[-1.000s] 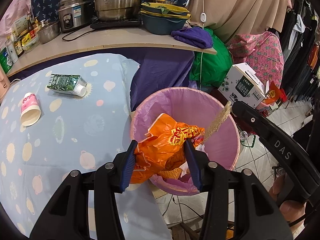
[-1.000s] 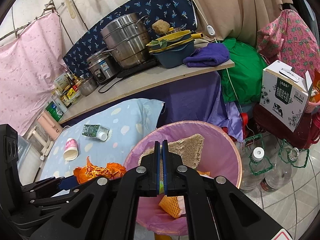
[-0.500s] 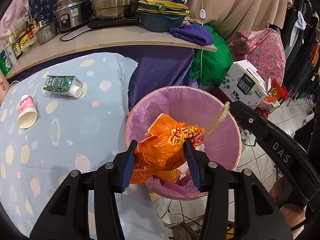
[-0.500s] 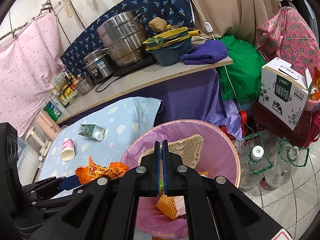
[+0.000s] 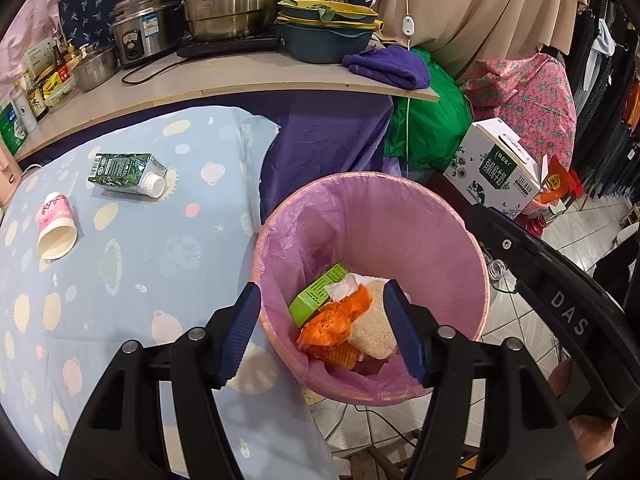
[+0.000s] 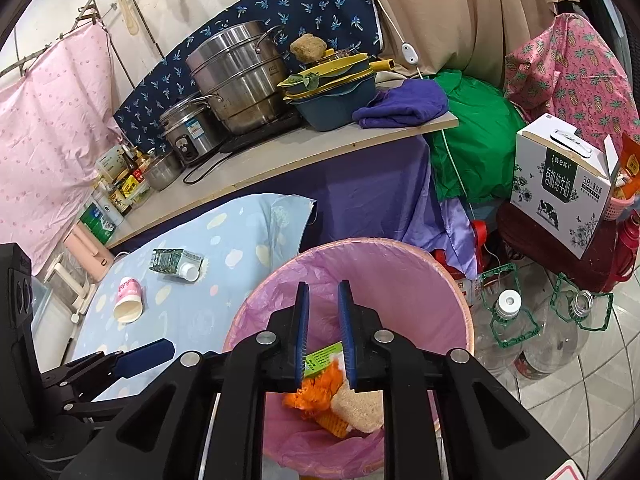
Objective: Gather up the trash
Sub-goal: 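Carry the orange wrapper and sponge over the bin and release both, then grasp the pink paper cup with the left gripper while the right grasps the green milk carton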
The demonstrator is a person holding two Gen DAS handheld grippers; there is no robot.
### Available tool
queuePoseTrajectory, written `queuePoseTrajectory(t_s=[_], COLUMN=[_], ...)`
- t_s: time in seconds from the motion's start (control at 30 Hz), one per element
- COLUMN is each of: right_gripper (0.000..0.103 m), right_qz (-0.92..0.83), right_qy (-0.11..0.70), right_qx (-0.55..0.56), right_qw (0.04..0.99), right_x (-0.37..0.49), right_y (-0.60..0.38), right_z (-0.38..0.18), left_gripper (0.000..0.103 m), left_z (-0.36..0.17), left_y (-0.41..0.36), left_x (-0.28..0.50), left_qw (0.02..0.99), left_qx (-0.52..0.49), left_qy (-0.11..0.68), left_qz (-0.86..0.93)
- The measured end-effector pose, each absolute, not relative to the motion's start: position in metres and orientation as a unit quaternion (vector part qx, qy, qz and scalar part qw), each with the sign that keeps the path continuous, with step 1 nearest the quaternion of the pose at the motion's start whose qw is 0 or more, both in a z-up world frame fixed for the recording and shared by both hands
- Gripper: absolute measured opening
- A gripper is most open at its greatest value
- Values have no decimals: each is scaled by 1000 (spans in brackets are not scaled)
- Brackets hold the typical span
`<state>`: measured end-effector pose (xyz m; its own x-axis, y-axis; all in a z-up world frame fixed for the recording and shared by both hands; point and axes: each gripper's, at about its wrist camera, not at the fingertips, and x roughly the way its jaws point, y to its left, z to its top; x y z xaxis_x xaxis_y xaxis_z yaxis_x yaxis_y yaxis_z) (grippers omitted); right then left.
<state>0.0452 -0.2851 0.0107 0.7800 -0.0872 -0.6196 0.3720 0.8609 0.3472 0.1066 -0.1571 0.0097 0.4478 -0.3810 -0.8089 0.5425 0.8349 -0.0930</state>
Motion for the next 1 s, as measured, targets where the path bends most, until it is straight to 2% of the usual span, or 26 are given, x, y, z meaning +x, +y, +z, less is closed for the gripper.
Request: queuePoseTrajectory(t_s=[0.6, 0.93, 1.0], right_gripper=[17, 18, 19], right_qz=[-117, -95, -88], right_qy=[310, 322, 325], right_qx=[225, 209, 205], right_qw=[916, 918, 919], right_x=[49, 67, 73], right_y=[-273, -249, -242], right_z=[15, 15, 14], left_gripper=[60, 60, 66], left_z=[13, 12, 11], left_y=[-144, -110, -100], left_x=[111, 124, 129], left_qw=[850, 857, 860], left_qx=[75, 51, 44], left_qy=[451, 454, 455], left_qz=[-264, -240, -229])
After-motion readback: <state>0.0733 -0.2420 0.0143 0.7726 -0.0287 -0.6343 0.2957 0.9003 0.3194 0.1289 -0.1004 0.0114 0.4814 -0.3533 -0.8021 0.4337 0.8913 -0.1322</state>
